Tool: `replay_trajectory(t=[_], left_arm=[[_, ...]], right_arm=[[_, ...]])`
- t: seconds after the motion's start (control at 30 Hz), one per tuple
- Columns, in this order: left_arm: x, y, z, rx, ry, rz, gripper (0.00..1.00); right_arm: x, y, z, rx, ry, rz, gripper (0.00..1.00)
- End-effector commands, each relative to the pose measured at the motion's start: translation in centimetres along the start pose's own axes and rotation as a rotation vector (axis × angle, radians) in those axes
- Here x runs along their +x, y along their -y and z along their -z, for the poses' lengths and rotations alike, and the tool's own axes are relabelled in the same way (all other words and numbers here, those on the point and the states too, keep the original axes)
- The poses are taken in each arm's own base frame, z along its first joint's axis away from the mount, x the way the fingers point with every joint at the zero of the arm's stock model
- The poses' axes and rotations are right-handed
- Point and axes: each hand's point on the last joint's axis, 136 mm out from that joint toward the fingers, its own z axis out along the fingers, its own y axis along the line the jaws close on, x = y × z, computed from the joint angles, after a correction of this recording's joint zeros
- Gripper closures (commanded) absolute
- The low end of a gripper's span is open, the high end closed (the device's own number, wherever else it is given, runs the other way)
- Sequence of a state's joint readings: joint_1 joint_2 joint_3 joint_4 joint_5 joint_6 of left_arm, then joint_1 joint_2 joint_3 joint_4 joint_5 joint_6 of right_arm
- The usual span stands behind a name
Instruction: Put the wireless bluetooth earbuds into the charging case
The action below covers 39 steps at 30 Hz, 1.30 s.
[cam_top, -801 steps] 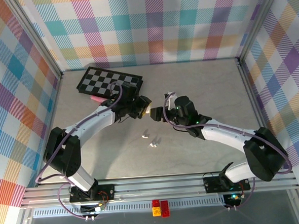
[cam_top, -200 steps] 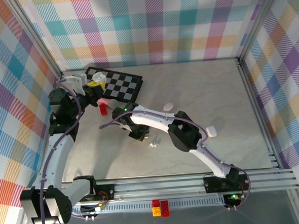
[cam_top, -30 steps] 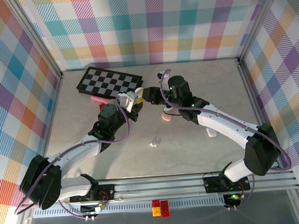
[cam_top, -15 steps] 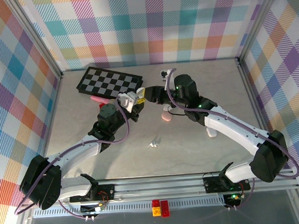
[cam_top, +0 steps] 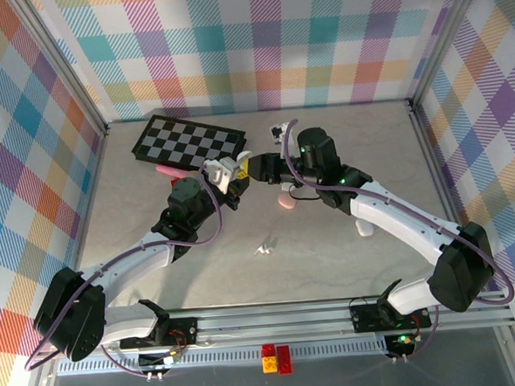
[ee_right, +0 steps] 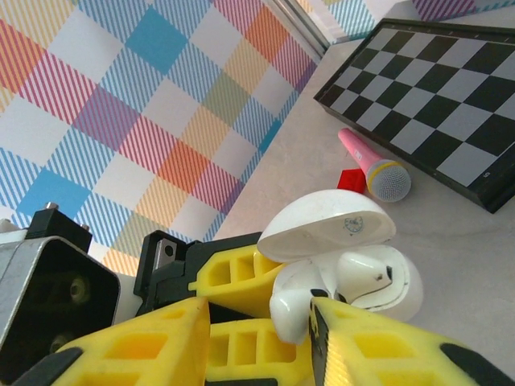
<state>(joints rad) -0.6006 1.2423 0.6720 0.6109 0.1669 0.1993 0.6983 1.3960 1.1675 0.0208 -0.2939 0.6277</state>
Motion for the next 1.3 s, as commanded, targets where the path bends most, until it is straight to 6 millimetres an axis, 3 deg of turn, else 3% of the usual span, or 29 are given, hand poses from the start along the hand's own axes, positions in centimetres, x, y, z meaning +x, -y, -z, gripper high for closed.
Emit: replay_trajectory(t=[0.0,0.27,0.47,0.73,0.87,1.03,1.27], left_arm=[[-2.5,-0.1,0.0,0.004,0.062,-0.004,1.00],[-2.1,0.1,-0.1,0.015,0.053,0.004,1.00],[-2.3,0.1,0.1,0.022,0.060,0.010,1.00],[-1.5,0.4,0.4,0.096,0.045,-0.022,1.00],[-0.8,0.7,0.6,0.113,0.021,-0.127,1.00],[-0.4,1.2,0.6,0.142,0.017,-0.219,1.00],[-0.2,1.9,0.8,0.191,-0.008,-0.274,1.00]], right_arm=[[-0.7,-1.0,0.1,-0.042,0.001,0.013,0.64],[-1.0,-1.7,-0.4,-0.088,0.004,0.001,0.67],[-1.2,-1.9,-0.4,-0.108,0.020,0.007,0.62],[-2.0,-1.1,2.6,-0.027,0.106,0.044,0.57],[-2.2,0.7,3.4,0.107,0.072,0.032,0.53],[-2.0,2.5,2.6,0.246,-0.060,0.042,0.49],[-1.5,3.5,0.4,0.301,-0.228,0.039,0.47]])
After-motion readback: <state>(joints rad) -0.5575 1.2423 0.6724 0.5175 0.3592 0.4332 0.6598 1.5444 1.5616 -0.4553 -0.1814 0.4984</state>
